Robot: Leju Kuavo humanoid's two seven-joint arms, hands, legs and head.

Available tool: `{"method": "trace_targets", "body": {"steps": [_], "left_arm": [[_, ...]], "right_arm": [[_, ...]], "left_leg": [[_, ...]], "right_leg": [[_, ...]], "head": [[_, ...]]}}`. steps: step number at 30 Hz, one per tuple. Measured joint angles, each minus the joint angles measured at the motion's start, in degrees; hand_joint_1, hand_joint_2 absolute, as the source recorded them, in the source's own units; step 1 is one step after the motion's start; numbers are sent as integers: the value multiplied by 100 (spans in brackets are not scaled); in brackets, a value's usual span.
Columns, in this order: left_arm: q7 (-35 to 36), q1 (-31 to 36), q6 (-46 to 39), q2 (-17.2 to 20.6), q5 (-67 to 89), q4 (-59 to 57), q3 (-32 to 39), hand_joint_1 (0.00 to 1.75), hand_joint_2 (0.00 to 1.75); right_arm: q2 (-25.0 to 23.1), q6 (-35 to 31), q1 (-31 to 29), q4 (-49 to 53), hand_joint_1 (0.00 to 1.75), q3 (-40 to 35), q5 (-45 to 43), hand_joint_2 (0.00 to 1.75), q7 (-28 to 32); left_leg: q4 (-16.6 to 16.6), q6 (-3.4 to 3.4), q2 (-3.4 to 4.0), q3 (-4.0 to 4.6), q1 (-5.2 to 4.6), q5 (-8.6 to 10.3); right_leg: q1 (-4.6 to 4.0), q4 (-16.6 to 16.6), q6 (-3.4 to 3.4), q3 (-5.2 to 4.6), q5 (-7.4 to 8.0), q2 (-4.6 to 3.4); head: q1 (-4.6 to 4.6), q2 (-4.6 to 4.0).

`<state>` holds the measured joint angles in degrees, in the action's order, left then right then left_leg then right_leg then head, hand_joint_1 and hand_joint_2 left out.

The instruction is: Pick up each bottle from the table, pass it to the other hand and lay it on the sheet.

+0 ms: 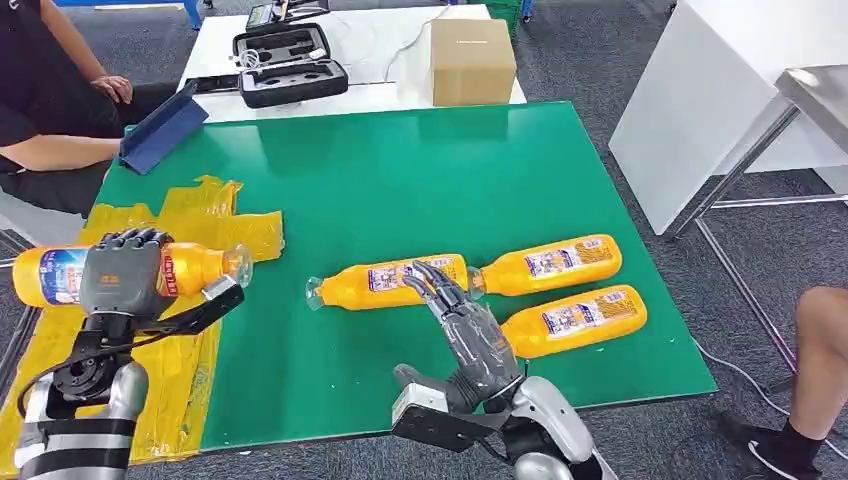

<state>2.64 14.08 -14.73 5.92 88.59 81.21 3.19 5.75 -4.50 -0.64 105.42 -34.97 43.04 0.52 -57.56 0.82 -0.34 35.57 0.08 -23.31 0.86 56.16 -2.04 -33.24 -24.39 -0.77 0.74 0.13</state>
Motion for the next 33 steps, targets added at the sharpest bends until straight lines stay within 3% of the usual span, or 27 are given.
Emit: {"method": "trace_targets", "body": {"steps": [7, 17, 18, 19, 33], "left_arm": [[35, 438, 381, 208, -77, -1097, -155, 175, 175], [-301, 555, 260, 308, -533, -2215, -214, 175, 175], [-352, 543, 243, 308, -582, -2263, -214, 164, 0], [-415, 521, 227, 308, -647, -2315, -219, 0, 0], [-1213, 317, 184, 422, -1124, -2497, -595, 0, 0]], "right_arm": [[35, 105, -111, 0, 0, -7, -53, 0, -4], [55, 134, -157, -9, 0, -13, -61, 0, -4], [59, 134, -160, -15, 0, -15, -63, 0, -4], [61, 134, -165, -26, 0, -22, -63, 0, -4], [111, 516, -514, -315, 0, -61, -365, 0, -96]], "left_leg": [[0, 0, 5, 0, 0, 0], [0, 0, 4, 5, 0, 0], [0, 0, 3, 5, 0, 0], [0, 0, 4, 5, 0, 0], [0, 2, 3, 3, 0, 2]], "right_leg": [[-1, 2, 0, 1, 0, -1], [0, 1, 0, 0, 0, -1], [0, 1, 0, -1, 0, -1], [0, 1, 0, -1, 0, -1], [0, 2, 0, 3, 1, -1]], "head": [[-2, 0], [-2, 0], [-2, 0], [-2, 0], [-4, 0]]}}
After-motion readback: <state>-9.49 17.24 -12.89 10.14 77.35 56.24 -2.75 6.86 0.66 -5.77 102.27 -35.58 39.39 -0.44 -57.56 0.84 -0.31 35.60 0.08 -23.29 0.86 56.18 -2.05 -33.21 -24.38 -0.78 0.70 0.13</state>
